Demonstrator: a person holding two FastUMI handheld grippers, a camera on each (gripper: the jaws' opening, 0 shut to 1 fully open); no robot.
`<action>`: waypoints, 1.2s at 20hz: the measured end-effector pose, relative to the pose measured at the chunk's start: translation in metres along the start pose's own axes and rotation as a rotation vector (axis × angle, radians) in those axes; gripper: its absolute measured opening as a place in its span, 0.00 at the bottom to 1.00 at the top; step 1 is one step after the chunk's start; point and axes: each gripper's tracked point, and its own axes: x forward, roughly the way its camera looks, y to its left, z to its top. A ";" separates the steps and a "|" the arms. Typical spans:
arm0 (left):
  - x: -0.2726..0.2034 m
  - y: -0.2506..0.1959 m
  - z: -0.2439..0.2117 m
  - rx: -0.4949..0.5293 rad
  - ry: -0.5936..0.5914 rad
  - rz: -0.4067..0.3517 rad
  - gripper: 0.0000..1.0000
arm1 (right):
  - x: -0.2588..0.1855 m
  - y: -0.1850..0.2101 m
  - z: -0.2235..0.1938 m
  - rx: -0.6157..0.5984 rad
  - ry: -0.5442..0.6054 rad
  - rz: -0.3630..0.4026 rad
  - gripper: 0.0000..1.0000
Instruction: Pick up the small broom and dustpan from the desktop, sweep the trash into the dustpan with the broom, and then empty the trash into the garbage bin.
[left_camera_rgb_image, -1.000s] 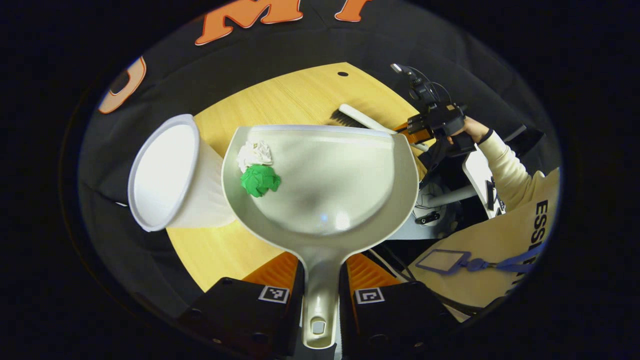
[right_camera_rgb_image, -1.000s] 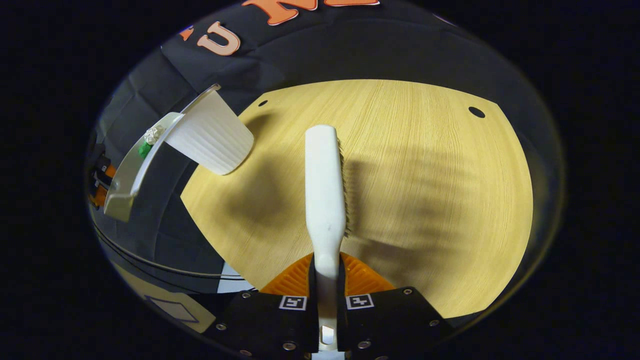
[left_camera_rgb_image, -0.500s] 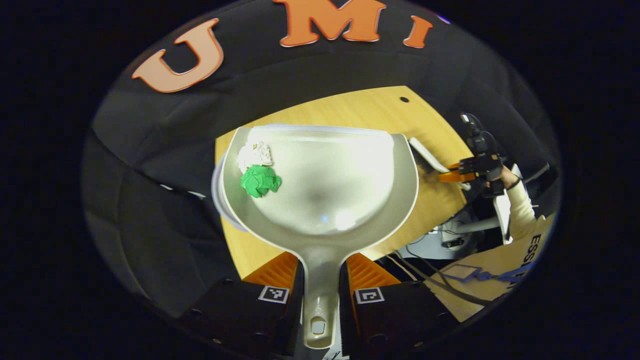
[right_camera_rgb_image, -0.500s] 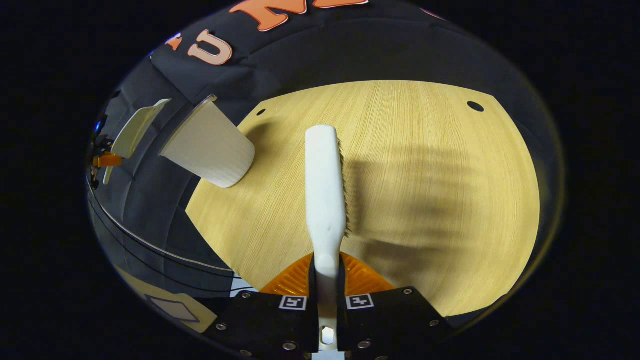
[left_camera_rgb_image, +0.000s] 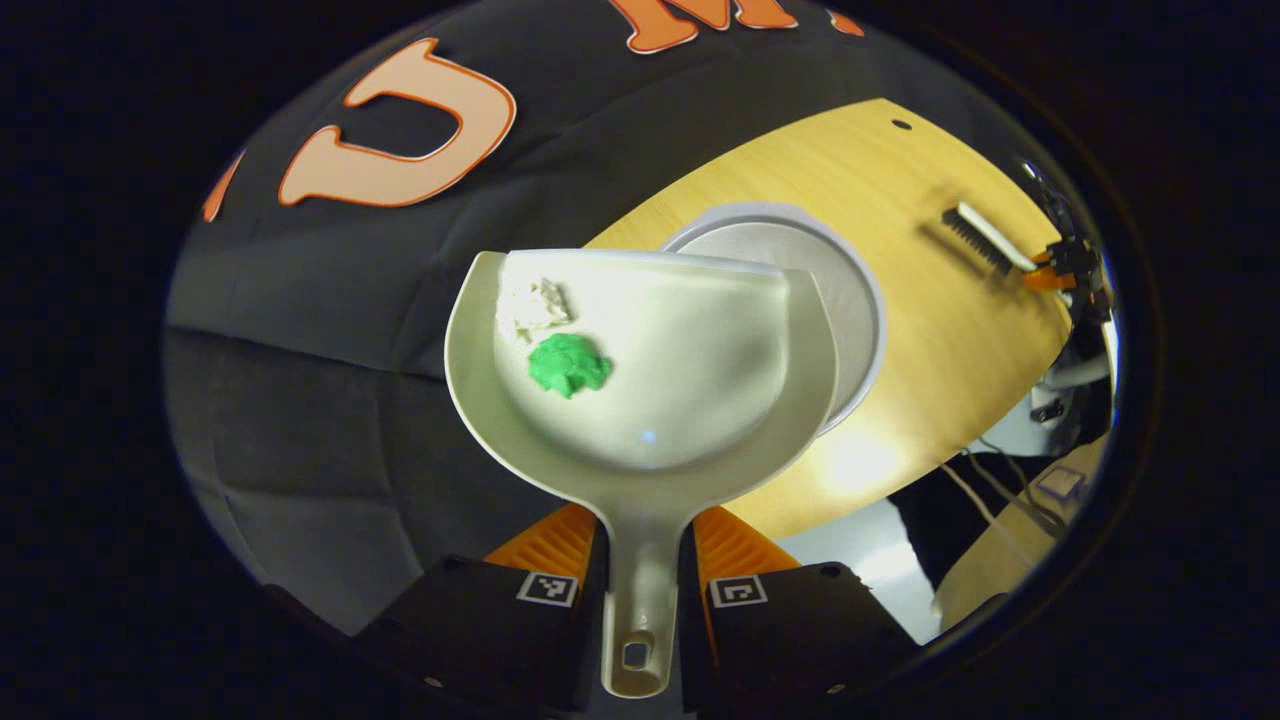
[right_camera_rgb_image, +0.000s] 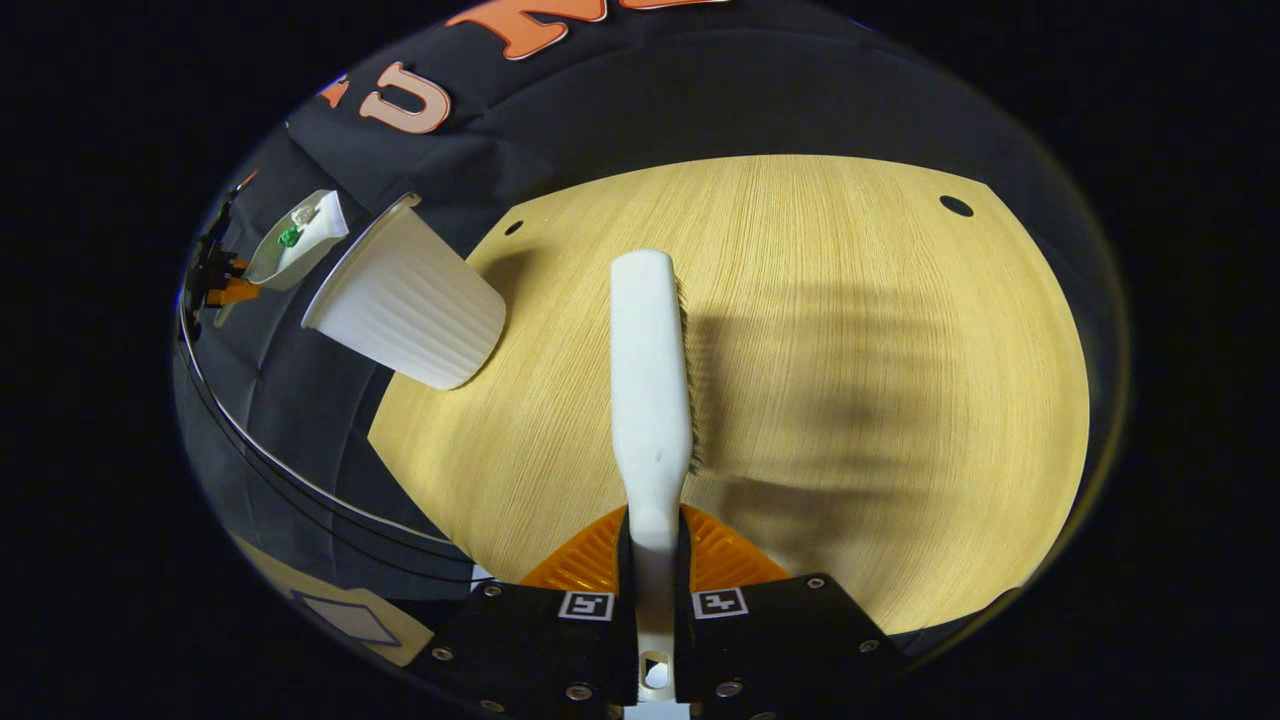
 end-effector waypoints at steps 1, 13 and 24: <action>0.002 0.008 0.000 0.031 0.008 0.025 0.34 | 0.000 0.000 0.000 0.003 -0.003 -0.005 0.14; 0.029 0.000 0.002 -0.003 -0.014 -0.051 0.34 | 0.000 0.001 0.004 0.048 -0.032 -0.031 0.14; -0.019 -0.096 0.064 -0.314 -0.381 -0.318 0.33 | 0.002 0.003 0.008 0.046 -0.068 -0.040 0.14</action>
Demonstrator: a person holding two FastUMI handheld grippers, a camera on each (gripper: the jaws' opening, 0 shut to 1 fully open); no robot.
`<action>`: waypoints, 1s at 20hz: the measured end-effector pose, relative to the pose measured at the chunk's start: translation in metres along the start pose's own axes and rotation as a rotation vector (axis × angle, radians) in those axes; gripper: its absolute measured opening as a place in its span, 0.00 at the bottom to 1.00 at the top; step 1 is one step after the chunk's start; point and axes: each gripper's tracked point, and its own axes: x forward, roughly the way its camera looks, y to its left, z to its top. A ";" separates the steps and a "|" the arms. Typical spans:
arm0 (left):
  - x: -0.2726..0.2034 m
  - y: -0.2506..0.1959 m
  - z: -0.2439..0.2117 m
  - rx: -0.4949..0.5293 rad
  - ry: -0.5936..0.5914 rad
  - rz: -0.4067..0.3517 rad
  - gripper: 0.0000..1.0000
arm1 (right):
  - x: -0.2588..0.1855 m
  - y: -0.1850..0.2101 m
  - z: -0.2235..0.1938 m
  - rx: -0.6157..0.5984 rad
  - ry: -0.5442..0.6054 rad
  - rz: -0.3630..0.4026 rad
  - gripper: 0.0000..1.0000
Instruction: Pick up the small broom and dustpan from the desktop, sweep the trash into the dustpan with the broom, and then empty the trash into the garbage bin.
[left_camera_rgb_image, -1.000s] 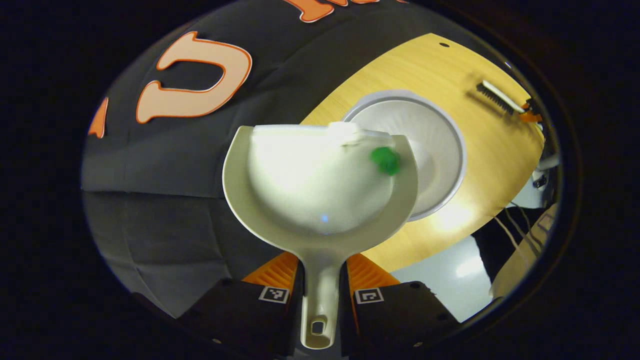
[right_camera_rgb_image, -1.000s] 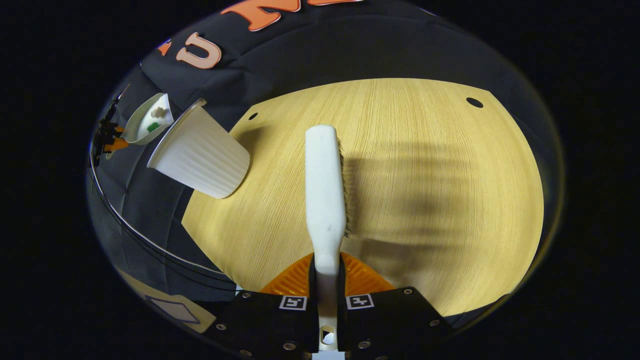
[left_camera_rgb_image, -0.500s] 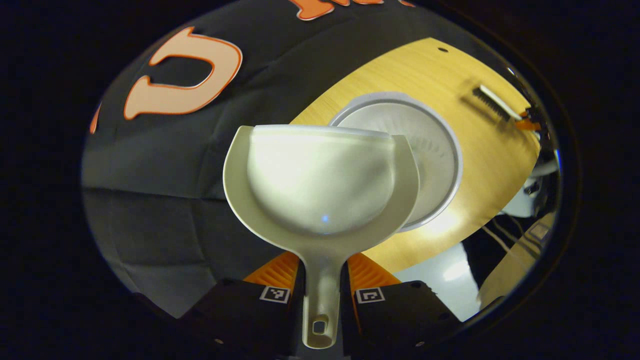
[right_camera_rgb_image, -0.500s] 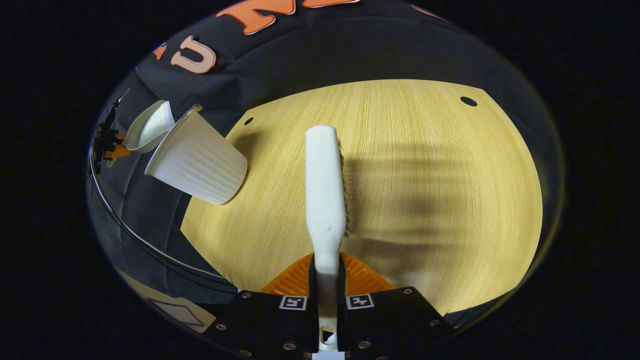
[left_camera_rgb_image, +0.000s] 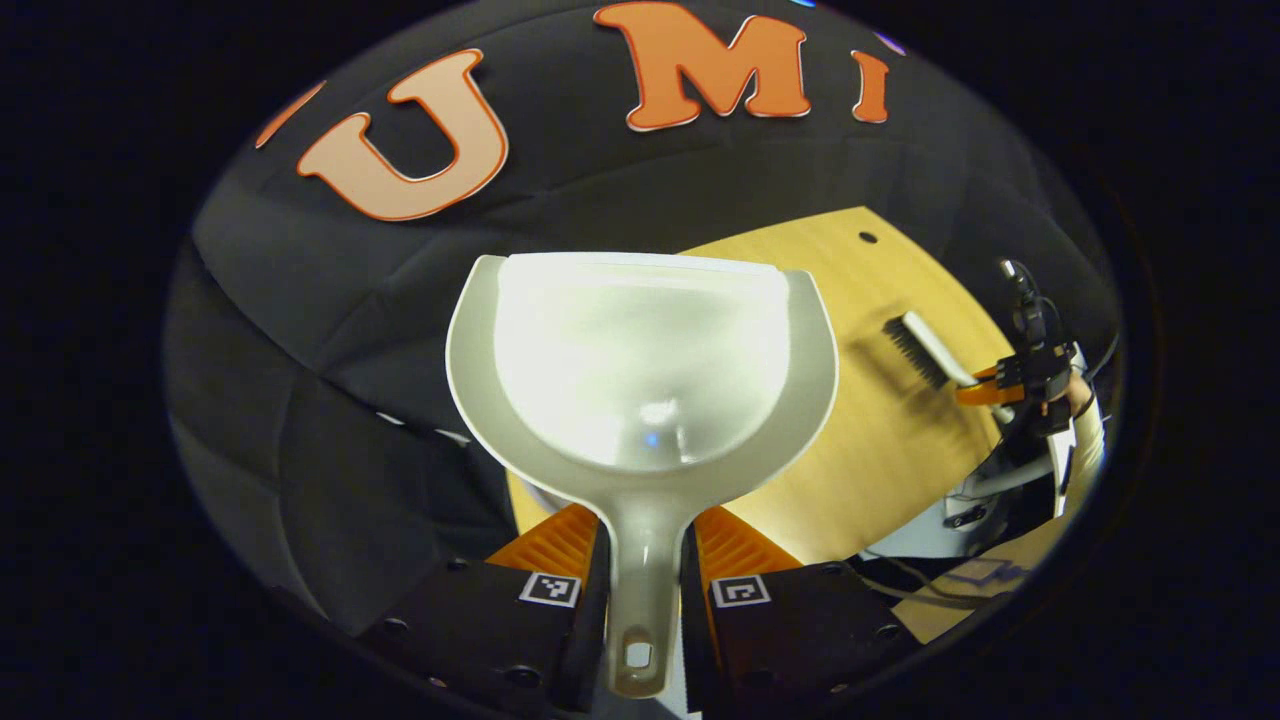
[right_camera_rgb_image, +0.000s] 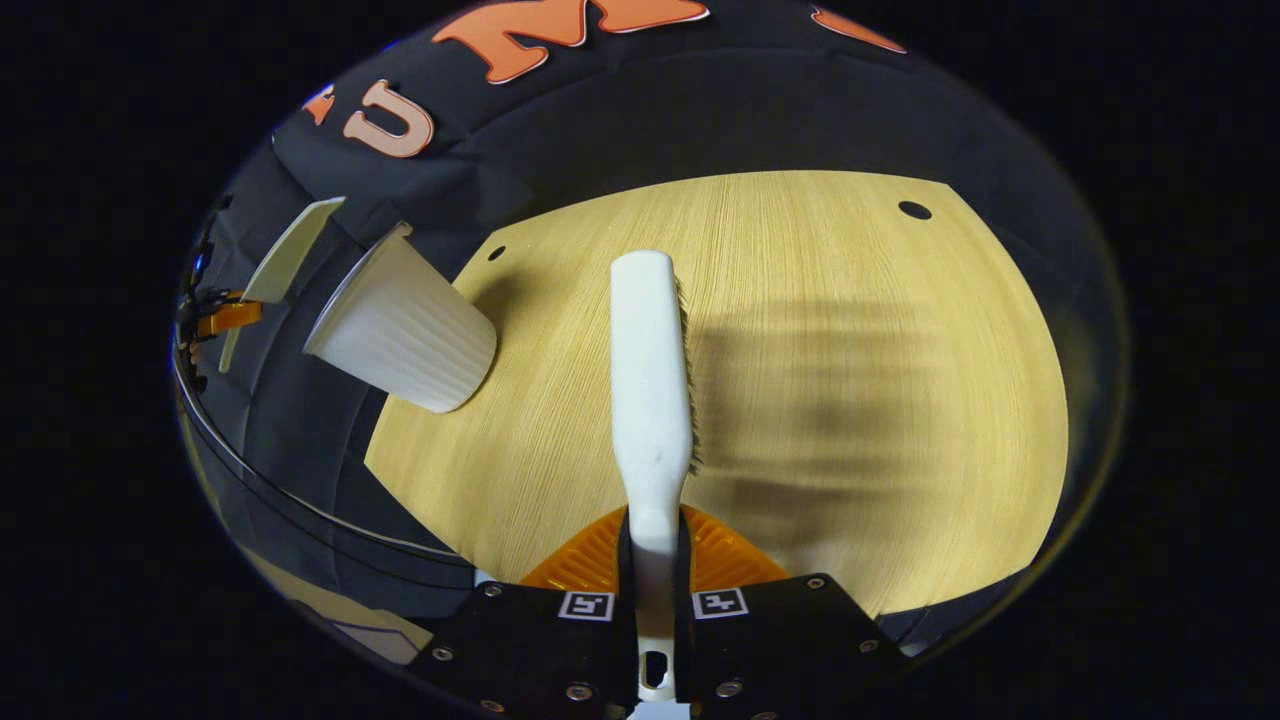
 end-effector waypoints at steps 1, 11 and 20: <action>0.005 -0.011 0.005 -0.009 -0.023 -0.034 0.33 | -0.001 0.000 0.001 0.001 -0.005 -0.003 0.14; 0.069 -0.126 -0.009 -0.078 0.013 -0.219 0.34 | 0.001 -0.010 -0.003 0.012 -0.006 -0.171 0.14; 0.157 -0.175 -0.062 -0.247 0.129 -0.132 0.34 | 0.023 -0.016 -0.014 0.048 0.036 -0.243 0.14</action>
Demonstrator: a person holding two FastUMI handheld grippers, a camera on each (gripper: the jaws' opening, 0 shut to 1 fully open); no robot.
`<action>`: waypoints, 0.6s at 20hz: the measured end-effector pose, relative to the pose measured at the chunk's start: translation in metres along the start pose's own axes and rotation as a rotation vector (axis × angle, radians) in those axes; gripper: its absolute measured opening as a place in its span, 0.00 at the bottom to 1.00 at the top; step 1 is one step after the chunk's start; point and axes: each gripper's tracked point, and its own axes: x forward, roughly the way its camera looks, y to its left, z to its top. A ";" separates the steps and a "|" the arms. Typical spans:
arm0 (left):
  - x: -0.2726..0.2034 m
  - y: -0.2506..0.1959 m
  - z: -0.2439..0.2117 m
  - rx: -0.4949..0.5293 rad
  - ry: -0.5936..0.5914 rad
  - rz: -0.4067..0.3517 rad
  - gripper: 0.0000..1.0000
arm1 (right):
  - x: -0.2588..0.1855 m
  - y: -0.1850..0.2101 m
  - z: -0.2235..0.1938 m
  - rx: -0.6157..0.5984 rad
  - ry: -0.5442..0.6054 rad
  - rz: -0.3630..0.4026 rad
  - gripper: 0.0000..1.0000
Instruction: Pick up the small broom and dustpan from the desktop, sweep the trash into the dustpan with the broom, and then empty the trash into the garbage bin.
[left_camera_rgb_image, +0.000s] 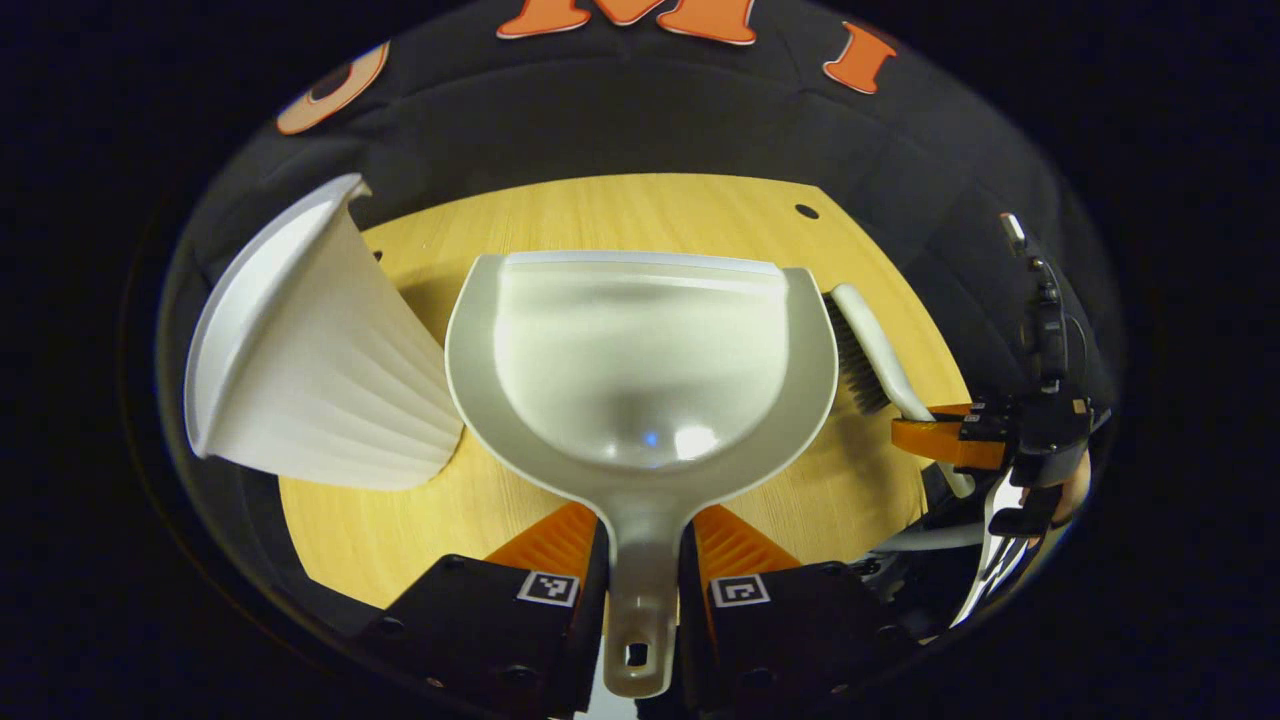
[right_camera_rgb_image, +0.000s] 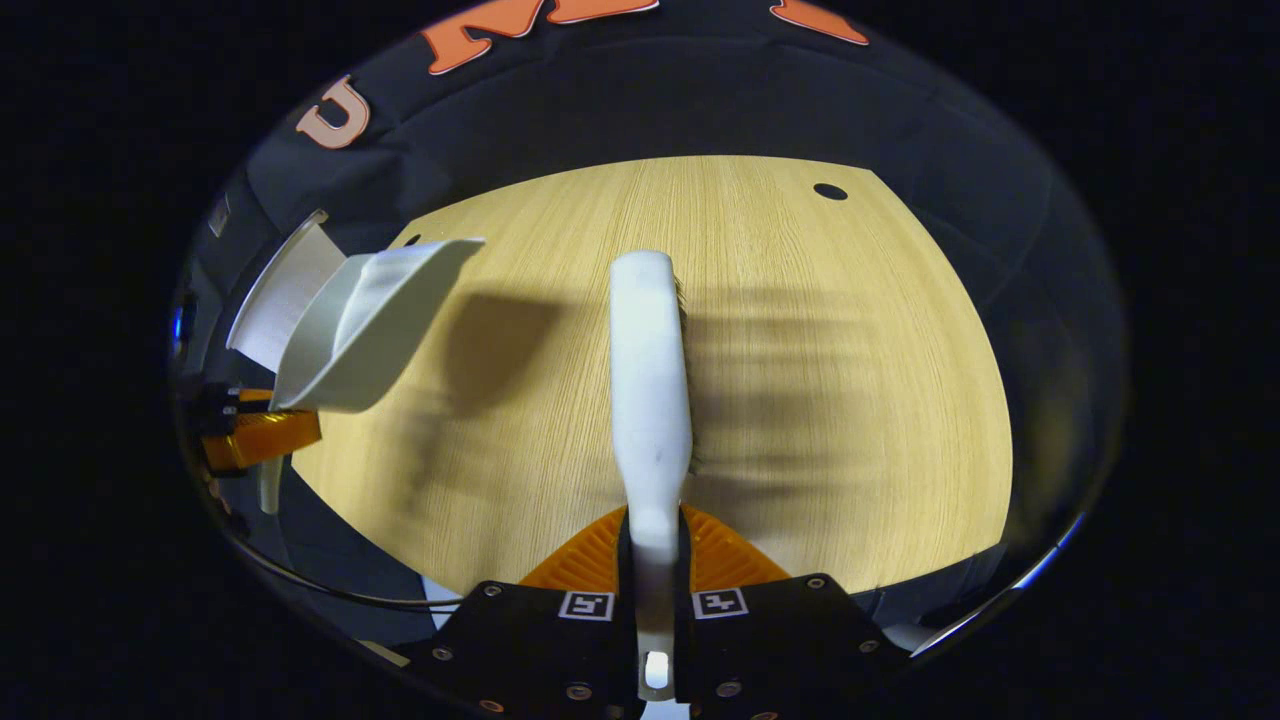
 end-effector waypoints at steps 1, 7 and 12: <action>0.007 0.002 -0.002 -0.022 0.002 0.015 0.34 | 0.003 -0.001 -0.003 0.009 0.004 -0.009 0.14; 0.032 0.012 -0.018 -0.098 0.063 0.077 0.34 | -0.003 -0.011 -0.011 0.032 0.038 -0.077 0.14; 0.038 0.013 -0.026 -0.089 0.106 0.076 0.34 | -0.004 -0.009 -0.019 0.032 0.087 -0.095 0.14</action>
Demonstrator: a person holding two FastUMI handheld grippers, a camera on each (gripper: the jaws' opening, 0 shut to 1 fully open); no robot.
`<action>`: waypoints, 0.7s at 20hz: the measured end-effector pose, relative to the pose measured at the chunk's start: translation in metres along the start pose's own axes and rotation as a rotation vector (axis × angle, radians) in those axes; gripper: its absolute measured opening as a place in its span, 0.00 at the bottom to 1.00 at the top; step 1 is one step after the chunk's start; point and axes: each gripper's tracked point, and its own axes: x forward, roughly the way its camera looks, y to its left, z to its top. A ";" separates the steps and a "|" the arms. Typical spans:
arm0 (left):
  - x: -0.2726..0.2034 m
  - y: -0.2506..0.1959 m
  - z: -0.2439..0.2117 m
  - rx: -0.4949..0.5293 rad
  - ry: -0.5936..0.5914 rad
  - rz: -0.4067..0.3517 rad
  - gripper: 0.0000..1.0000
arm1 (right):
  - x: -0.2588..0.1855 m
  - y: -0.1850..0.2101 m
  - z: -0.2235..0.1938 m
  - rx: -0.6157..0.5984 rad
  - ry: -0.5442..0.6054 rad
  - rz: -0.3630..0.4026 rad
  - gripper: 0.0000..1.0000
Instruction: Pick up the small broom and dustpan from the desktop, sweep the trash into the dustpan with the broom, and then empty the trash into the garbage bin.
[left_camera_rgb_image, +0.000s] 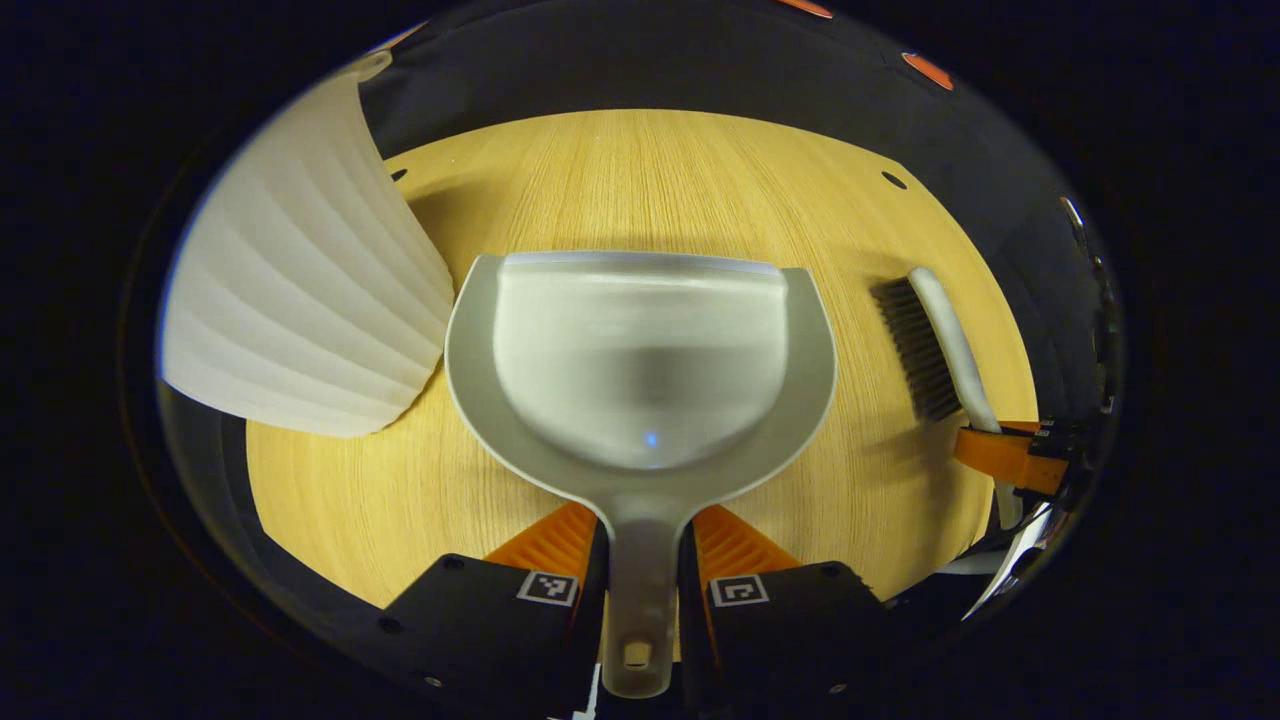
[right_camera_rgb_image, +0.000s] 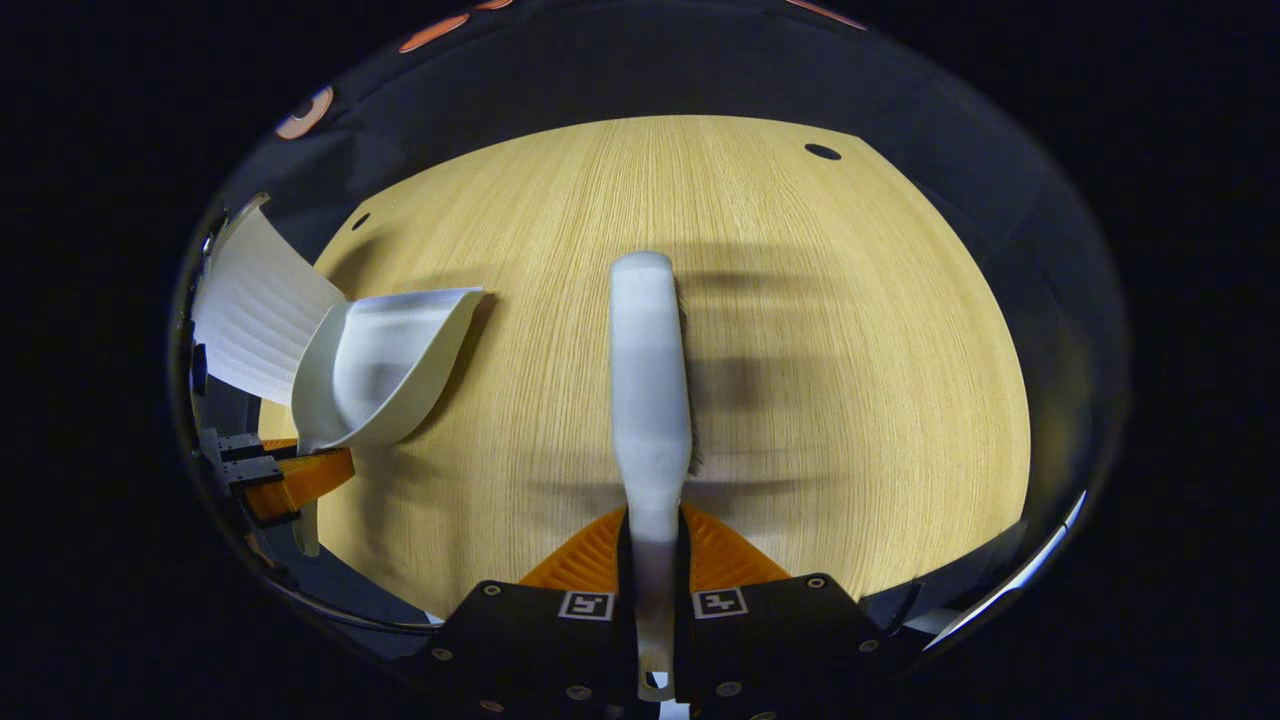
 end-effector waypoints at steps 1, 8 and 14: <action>0.000 0.001 0.000 -0.006 0.012 -0.005 0.34 | -0.003 0.001 0.003 0.004 0.001 0.007 0.14; 0.000 0.010 0.009 -0.004 0.035 -0.008 0.34 | -0.012 0.000 0.006 -0.016 0.007 0.007 0.16; -0.001 0.013 0.008 -0.015 0.050 -0.021 0.66 | -0.015 0.003 0.008 -0.023 -0.020 0.038 0.24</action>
